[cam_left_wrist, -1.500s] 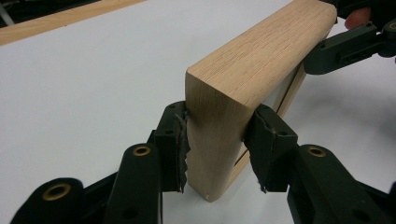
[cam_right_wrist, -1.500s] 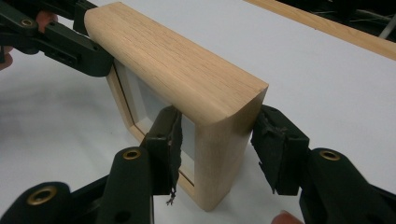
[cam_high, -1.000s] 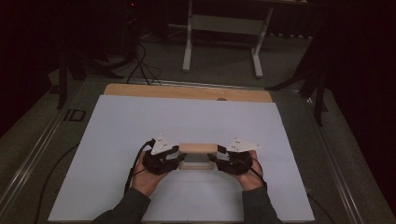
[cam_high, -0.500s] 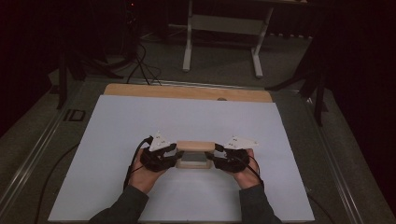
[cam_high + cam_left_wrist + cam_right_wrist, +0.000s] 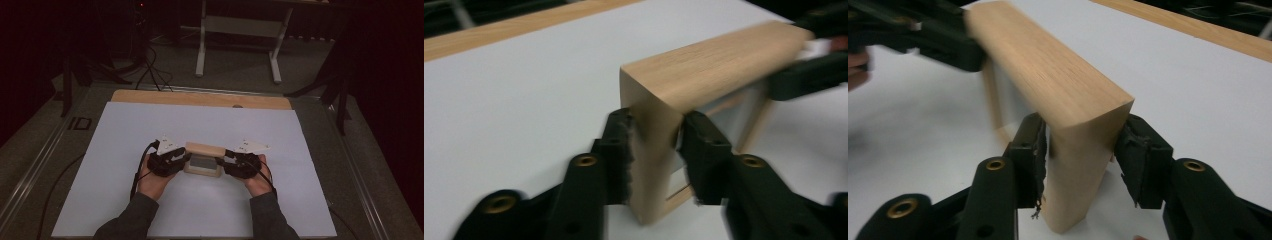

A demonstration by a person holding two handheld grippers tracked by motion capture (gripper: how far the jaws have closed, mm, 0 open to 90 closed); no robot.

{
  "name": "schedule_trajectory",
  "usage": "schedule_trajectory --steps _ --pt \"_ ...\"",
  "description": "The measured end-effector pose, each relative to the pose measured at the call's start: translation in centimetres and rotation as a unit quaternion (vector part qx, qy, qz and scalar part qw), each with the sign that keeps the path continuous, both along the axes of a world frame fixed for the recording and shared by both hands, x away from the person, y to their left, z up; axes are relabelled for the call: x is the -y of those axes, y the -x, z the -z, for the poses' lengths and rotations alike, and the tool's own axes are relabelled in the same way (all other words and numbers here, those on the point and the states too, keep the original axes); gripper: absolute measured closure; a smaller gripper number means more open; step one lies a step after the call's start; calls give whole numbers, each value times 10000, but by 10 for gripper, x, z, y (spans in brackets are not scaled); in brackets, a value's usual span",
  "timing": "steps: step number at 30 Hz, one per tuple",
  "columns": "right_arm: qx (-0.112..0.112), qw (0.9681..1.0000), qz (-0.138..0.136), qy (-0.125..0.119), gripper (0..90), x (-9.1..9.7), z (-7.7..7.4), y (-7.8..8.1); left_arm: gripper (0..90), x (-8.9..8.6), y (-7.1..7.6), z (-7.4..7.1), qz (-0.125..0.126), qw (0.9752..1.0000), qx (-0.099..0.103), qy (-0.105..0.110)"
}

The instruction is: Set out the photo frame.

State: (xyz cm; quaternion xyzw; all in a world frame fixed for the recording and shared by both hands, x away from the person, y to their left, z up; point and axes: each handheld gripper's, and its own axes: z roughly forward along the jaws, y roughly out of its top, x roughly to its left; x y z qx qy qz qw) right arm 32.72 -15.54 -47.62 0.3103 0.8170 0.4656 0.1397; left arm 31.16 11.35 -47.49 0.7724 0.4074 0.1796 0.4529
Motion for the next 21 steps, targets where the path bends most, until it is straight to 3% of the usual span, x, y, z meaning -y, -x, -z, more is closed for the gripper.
schedule_trajectory --steps 2,8,15,21 --pt "24 9999 3 126 551 -6 -1 -1 667 -2 -4 3 37 10000 8 30" --pt "6 10000 -33 88 556 -6 0 -4 640 -3 -6 4 104 9999 -21 126" --pt "104 9996 -140 231 568 -4 -2 -3 530 -3 -11 9 208 9997 -51 145" --pt "109 9993 -171 302 565 -3 -3 -7 502 -8 -15 10 252 9994 7 225"
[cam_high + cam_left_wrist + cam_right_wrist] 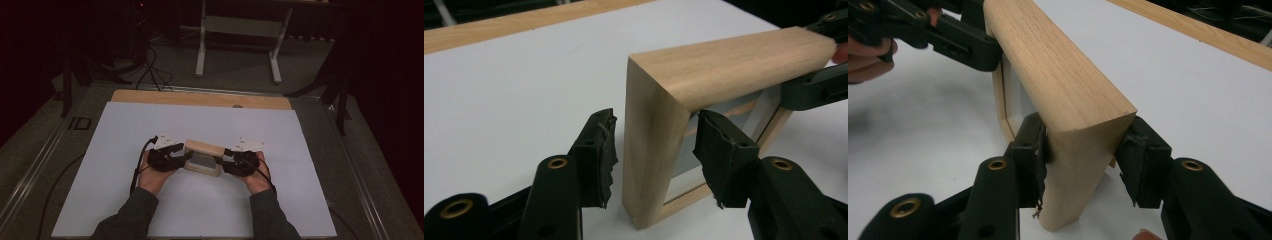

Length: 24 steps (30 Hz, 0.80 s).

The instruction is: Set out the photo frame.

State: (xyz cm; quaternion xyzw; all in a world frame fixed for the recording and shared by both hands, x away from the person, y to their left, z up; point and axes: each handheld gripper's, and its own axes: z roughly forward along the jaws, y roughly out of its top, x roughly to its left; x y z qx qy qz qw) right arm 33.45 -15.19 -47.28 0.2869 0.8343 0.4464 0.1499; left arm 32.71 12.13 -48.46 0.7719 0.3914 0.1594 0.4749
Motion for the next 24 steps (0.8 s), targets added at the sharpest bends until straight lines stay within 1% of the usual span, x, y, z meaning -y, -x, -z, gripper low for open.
schedule_trajectory --steps 3,7,10,13,15,16,17,24 --pt "94 9999 -25 133 557 -1 -2 -3 502 -1 -1 -1 15 10000 2 21" --pt "195 9994 91 260 547 -2 -3 -9 503 -2 -4 -1 44 10000 -19 48" --pt "195 9994 163 223 555 -1 -4 -14 503 0 -5 -1 94 9999 -7 40" --pt "228 9994 149 200 560 0 -5 -17 504 1 -9 -1 111 9999 -39 56" --pt "250 9994 114 192 561 0 -5 -17 535 0 -10 -1 82 10000 -38 20" --pt "254 9994 112 202 561 0 -5 -17 558 0 -10 -1 93 9999 -51 56" --pt "254 9994 105 195 561 0 -5 -18 562 -1 -11 -2 98 9999 -62 65" --pt "109 9998 154 35 562 -1 -2 -22 574 -3 -13 -3 61 9999 -107 74"
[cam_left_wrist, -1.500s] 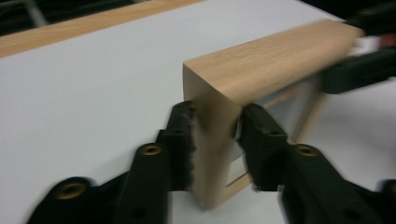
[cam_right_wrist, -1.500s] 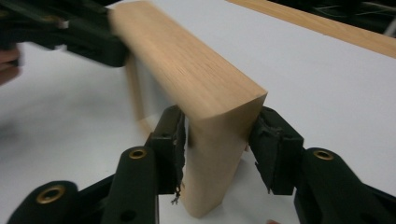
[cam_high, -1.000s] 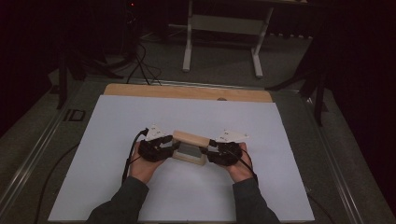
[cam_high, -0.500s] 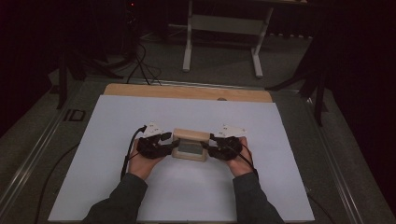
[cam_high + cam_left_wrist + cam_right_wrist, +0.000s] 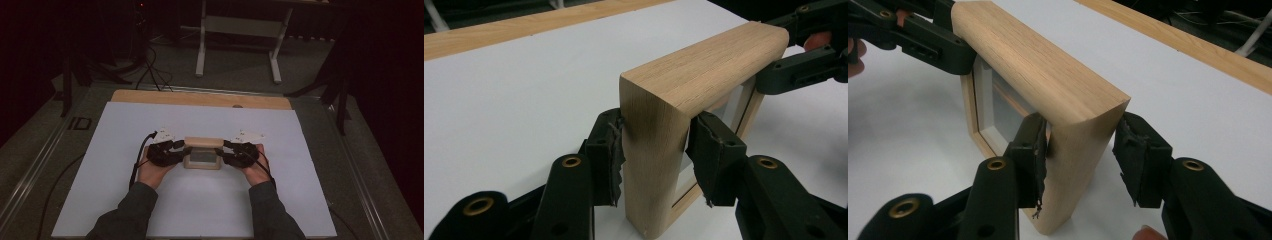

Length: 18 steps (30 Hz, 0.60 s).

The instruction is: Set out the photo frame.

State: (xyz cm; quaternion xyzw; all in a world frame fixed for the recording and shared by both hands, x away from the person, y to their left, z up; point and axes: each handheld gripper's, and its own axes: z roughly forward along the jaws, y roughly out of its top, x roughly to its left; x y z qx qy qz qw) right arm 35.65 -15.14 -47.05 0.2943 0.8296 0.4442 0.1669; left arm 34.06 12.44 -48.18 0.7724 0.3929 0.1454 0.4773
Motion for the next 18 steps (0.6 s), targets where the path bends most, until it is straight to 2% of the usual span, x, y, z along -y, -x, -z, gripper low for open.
schedule_trajectory --steps 6,18 --pt "-29 9999 22 -106 562 -1 2 -4 571 0 -4 0 -54 10000 -30 5" --pt "-22 9999 97 -80 553 -8 1 -14 562 -1 -10 0 -249 9997 -37 22"
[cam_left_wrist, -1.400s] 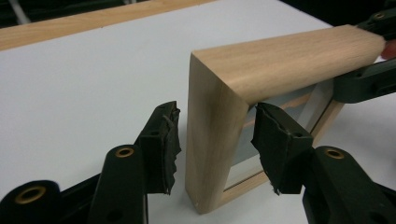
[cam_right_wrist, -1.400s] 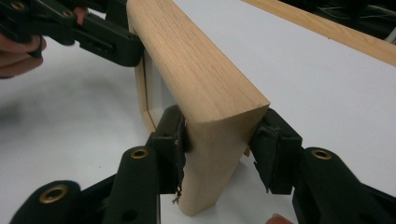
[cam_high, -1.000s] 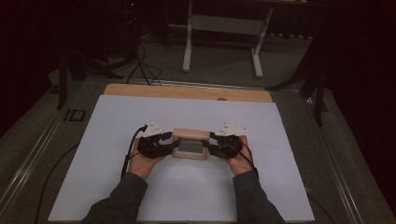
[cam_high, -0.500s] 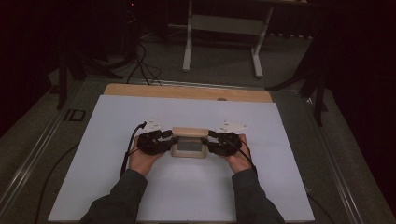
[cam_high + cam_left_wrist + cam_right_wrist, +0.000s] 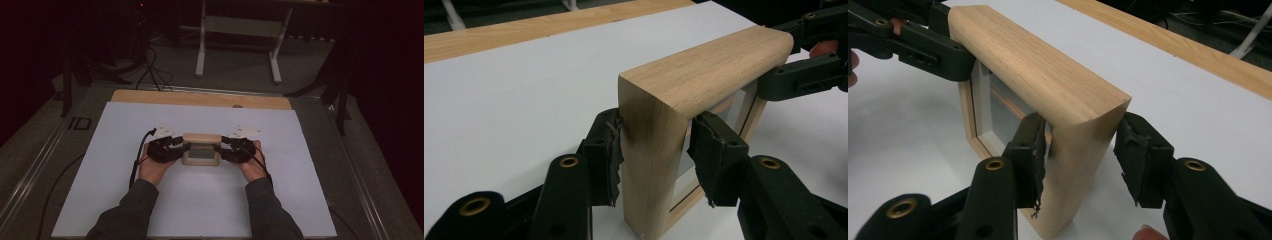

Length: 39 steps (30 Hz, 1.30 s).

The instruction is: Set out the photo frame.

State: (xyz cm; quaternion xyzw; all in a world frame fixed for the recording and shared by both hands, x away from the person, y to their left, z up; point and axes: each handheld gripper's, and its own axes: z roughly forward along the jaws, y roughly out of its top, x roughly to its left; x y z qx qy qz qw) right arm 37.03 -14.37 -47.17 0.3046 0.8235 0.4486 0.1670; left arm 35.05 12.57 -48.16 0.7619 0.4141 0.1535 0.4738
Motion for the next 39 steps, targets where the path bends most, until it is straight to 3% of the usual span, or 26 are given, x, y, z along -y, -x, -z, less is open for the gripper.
schedule_trajectory --steps 18,31,39 --pt "-156 9994 103 -307 550 1 6 -11 554 2 -7 7 -180 9997 -121 128" --pt "-242 9994 87 -251 541 -1 6 -20 565 3 -7 9 -336 9993 -148 64" --pt "-259 9994 71 -237 541 -1 5 -21 554 3 -6 9 -282 9994 -153 97"
